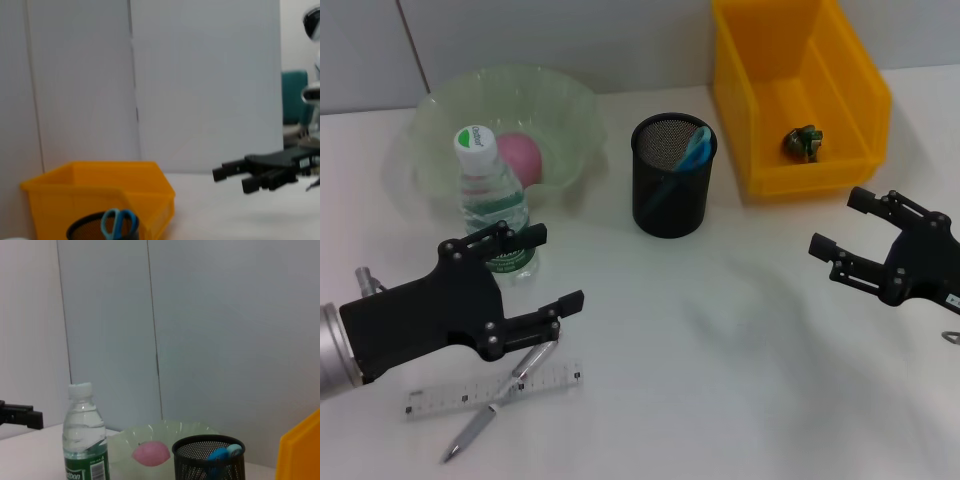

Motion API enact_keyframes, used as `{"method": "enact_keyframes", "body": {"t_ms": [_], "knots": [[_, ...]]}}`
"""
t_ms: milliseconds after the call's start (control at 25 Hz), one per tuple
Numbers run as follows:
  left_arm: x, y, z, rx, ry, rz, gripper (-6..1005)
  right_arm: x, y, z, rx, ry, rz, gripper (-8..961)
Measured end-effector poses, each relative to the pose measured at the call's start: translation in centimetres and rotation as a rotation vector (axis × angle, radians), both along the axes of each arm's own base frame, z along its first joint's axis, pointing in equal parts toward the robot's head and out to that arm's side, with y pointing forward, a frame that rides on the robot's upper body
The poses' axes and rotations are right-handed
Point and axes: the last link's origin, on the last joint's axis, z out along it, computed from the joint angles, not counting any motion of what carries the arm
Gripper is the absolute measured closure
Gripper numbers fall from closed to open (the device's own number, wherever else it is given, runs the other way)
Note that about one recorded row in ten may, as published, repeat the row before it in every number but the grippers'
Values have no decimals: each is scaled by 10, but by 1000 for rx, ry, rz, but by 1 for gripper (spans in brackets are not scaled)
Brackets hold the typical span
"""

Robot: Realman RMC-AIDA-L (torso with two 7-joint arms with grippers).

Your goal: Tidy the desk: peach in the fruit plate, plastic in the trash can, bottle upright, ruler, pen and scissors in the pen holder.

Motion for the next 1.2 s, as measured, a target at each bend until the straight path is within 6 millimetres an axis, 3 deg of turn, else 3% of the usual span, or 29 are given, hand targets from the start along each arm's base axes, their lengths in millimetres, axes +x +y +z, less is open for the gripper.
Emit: {"method": "enact_keyframes", "body": {"t_ms": [160, 320, 400, 640, 1200], "knots": [[17, 1, -1, -50, 84, 3, 203, 0, 0, -2, -3, 4, -4, 131], [19, 1, -1, -62, 106, 10, 203, -1, 1, -4, -3, 4, -7, 131], [33, 7, 3, -94, 233, 29, 203, -1, 2, -4, -2, 2, -9, 131], [57, 15, 10, -124, 397, 30, 203, 0, 1, -5, -3, -5, -13, 131], [99, 25, -14, -275, 709, -12, 203, 4, 3, -7, -17, -33, -29, 132]]}}
